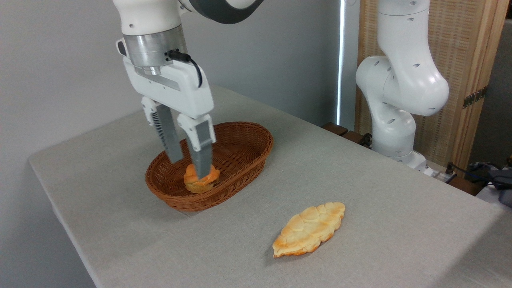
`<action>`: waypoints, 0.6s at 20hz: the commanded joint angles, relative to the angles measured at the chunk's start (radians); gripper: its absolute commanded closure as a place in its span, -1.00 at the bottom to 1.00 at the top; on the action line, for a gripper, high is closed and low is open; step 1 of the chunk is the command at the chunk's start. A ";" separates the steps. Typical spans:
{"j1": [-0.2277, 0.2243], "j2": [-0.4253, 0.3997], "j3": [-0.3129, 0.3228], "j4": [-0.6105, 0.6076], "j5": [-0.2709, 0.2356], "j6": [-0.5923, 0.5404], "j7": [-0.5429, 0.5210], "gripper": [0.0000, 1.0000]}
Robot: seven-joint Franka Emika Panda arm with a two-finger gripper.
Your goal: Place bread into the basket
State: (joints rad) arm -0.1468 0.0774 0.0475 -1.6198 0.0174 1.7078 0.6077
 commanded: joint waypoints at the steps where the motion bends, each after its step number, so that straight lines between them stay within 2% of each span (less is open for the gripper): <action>1: -0.002 0.004 0.058 0.017 -0.010 -0.100 0.021 -1.00; 3: -0.002 0.010 0.066 0.014 -0.005 -0.129 0.030 -1.00; 5: -0.002 0.025 0.107 0.014 0.001 -0.151 0.029 -1.00; 8: -0.001 0.059 0.161 0.014 0.050 -0.151 0.041 -1.00; 10: -0.001 0.097 0.204 0.012 0.058 -0.151 0.096 -1.00; 12: -0.001 0.136 0.248 0.009 0.038 -0.151 0.194 -1.00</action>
State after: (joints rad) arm -0.1379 0.1550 0.2322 -1.6224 0.0617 1.5774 0.6874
